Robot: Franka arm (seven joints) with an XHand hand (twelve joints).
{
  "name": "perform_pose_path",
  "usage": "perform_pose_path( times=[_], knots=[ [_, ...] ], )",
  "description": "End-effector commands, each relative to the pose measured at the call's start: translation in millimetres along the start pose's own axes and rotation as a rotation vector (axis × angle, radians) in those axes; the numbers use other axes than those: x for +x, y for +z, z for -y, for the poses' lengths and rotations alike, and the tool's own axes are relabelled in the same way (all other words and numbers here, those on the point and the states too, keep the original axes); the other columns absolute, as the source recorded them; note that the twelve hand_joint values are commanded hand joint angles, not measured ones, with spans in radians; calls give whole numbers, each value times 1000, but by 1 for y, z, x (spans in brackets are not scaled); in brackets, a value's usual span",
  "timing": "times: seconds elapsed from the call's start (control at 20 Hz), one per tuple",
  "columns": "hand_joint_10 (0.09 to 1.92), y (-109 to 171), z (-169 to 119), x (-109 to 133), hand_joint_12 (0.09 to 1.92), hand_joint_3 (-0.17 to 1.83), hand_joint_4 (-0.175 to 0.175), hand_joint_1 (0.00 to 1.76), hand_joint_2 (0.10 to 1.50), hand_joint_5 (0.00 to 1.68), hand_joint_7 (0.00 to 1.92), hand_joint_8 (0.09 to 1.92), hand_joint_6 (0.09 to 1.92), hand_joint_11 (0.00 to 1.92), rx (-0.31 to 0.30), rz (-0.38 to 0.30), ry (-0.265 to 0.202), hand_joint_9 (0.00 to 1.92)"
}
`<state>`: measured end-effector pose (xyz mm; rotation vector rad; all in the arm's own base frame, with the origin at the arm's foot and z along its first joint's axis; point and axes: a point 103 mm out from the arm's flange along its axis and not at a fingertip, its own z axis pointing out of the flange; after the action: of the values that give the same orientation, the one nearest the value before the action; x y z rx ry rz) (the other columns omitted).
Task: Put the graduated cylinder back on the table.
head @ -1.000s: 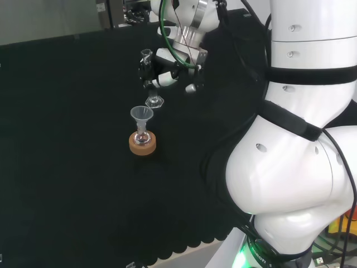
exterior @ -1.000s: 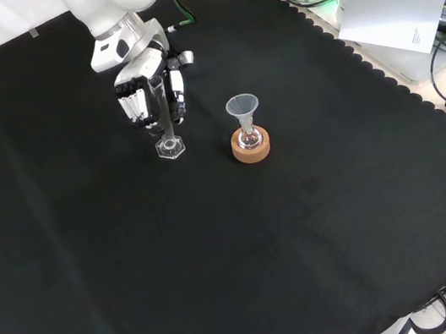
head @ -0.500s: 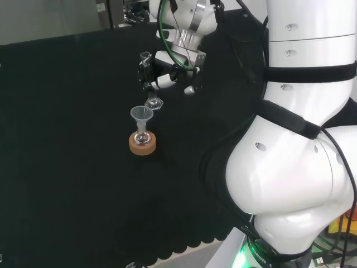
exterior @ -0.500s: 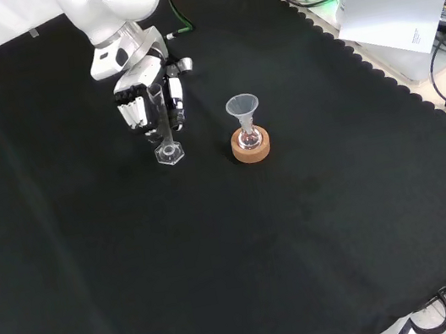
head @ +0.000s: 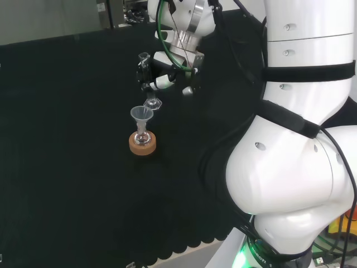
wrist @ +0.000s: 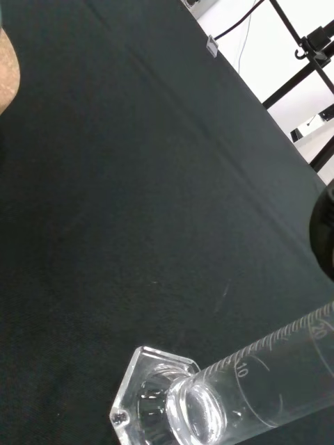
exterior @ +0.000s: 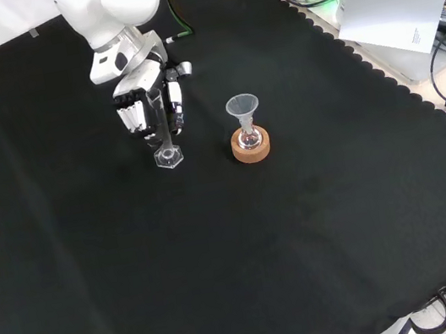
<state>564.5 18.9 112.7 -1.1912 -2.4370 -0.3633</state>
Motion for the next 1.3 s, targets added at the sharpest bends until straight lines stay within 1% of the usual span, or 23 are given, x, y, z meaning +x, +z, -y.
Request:
perform_pose_path(
  times=[0.05, 0.6, 0.85, 1.05, 1.1, 1.15, 1.25, 1.3],
  knots=[
    [87, 4, 3, -3, 742, 2, -175, 1151, 1126, 970, 1218, 313, 1025, 1225, -14, -8, 3, 1414],
    [87, 11, 2, -5, 746, 2, -175, 1149, 1128, 964, 1204, 315, 1034, 1220, 14, -22, 11, 1406],
    [87, 11, 2, -7, 757, 4, -175, 1147, 1133, 952, 1188, 323, 1050, 1213, 11, -29, 11, 1398],
    [87, 12, 4, -9, 811, 4, -175, 1139, 1150, 913, 1112, 387, 1101, 1176, 21, -42, 11, 1366],
    [87, 12, 5, -9, 837, 2, -163, 1134, 1150, 914, 1075, 424, 1099, 1150, 26, -41, 9, 1352],
    [87, 12, 6, -10, 863, 0, -145, 1128, 1145, 923, 1040, 461, 1084, 1122, 35, -43, 9, 1339],
    [87, 12, 9, -12, 938, -3, -77, 1109, 1127, 955, 953, 520, 1036, 1034, 46, -39, 14, 1300],
    [87, 11, 9, -13, 973, -17, -69, 1096, 1099, 931, 910, 540, 921, 987, 52, -38, 18, 1277]
  ],
)
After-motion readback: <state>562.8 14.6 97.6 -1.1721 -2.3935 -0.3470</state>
